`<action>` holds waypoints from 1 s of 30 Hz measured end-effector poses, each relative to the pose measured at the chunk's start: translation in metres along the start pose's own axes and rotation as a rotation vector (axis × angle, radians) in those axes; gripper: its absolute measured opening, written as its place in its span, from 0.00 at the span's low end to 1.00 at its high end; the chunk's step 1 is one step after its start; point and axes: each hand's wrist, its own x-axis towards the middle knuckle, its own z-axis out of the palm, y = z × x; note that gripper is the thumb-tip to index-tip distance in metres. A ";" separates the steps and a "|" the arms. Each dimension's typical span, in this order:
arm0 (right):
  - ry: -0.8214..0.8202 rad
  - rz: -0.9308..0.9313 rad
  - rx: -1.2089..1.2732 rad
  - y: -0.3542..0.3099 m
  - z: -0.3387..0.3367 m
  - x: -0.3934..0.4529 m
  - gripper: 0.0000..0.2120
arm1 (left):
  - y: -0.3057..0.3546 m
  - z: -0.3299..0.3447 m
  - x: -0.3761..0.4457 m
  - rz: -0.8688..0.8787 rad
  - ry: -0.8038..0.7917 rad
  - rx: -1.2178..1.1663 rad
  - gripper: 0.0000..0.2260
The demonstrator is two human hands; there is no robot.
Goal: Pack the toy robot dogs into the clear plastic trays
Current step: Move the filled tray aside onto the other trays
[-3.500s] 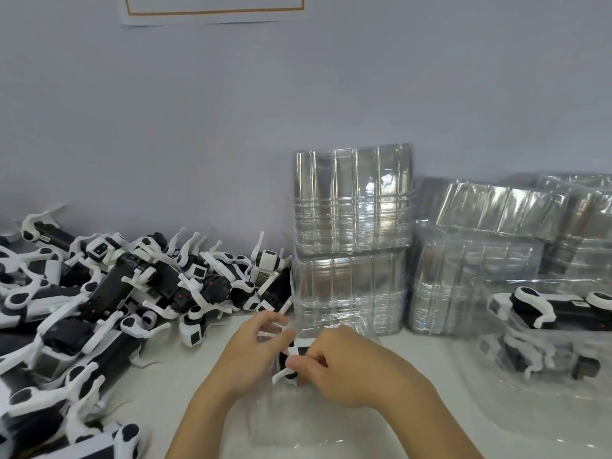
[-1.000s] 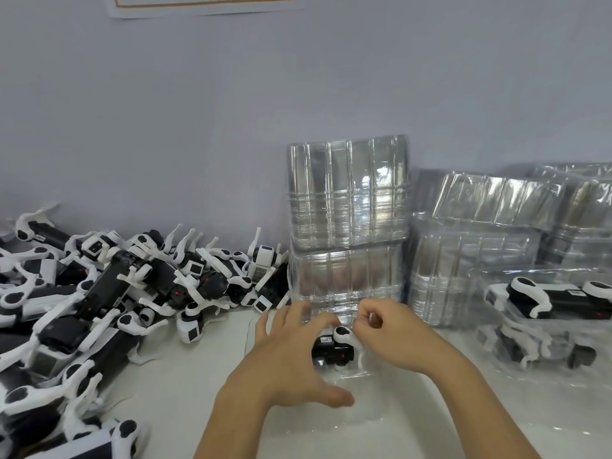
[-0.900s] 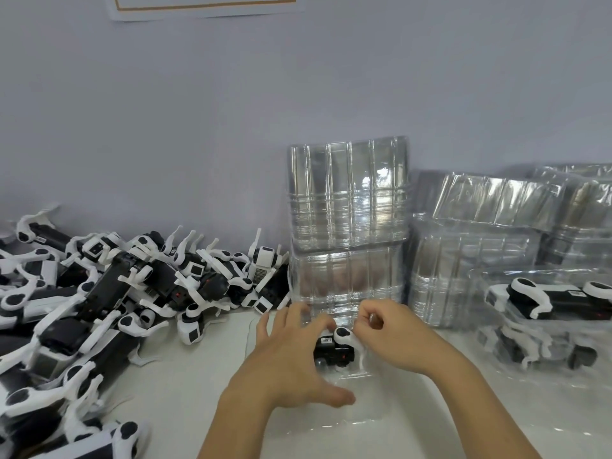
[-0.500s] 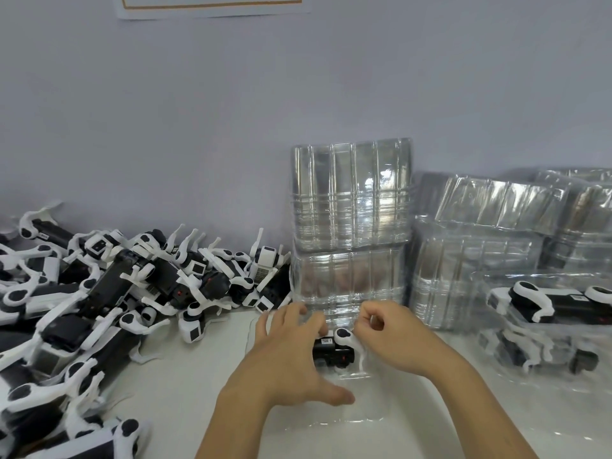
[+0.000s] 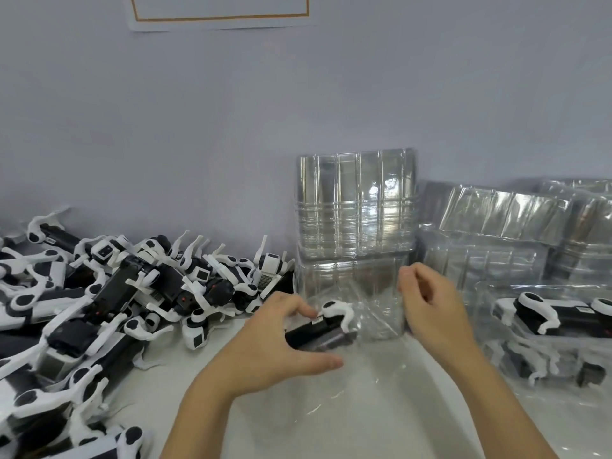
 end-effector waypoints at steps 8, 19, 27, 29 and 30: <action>-0.030 -0.175 0.133 -0.039 0.014 -0.006 0.10 | 0.011 -0.015 -0.003 0.093 0.273 -0.893 0.25; -0.234 -0.340 0.007 -0.061 0.047 -0.021 0.10 | 0.012 -0.001 0.001 -0.112 0.421 -1.395 0.29; -0.274 -0.335 -0.047 -0.066 0.042 -0.020 0.11 | 0.006 0.005 0.004 -0.122 0.389 -1.476 0.29; -0.290 -0.328 -0.033 -0.067 0.041 -0.021 0.12 | 0.004 0.005 0.004 -0.127 0.376 -1.498 0.31; -0.301 -0.329 -0.025 -0.068 0.040 -0.021 0.13 | 0.003 0.004 0.004 -0.132 0.383 -1.514 0.32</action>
